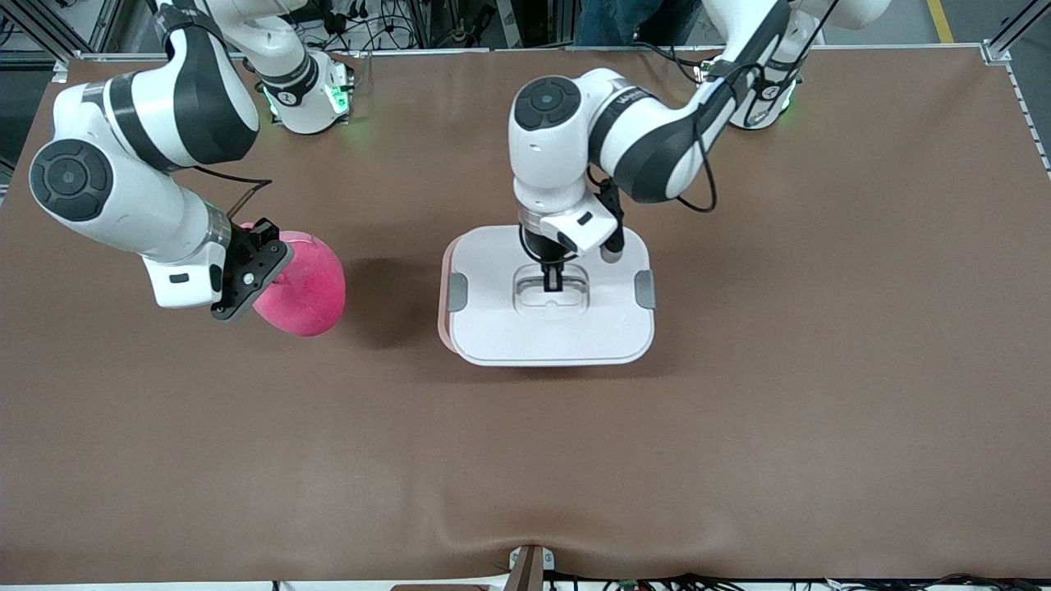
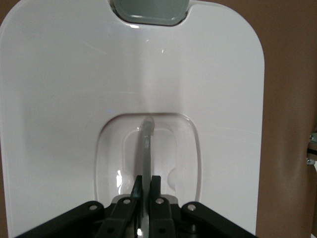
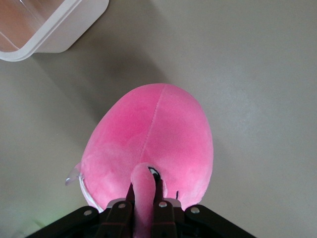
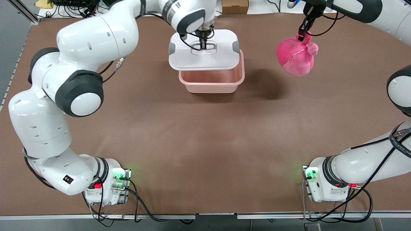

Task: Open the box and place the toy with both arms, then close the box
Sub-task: 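Lift the lid off the box with the left gripper, moving it aside, then carry the pink toy with the right gripper over the open pink box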

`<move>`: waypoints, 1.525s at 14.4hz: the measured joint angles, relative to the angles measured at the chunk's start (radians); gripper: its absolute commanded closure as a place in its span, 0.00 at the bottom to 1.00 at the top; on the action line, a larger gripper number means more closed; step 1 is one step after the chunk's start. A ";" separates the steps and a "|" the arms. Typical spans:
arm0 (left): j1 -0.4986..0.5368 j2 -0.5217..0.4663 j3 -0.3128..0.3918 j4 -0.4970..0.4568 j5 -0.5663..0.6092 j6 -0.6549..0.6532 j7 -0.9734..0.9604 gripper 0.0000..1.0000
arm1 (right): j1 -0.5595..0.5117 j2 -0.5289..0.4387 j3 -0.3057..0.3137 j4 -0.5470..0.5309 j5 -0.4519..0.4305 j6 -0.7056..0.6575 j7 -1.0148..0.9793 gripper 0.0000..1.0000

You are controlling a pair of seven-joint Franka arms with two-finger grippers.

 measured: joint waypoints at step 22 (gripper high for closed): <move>0.406 -0.156 -0.005 0.003 -0.092 -0.083 0.535 1.00 | 0.157 -0.006 0.012 0.034 0.062 -0.056 0.415 1.00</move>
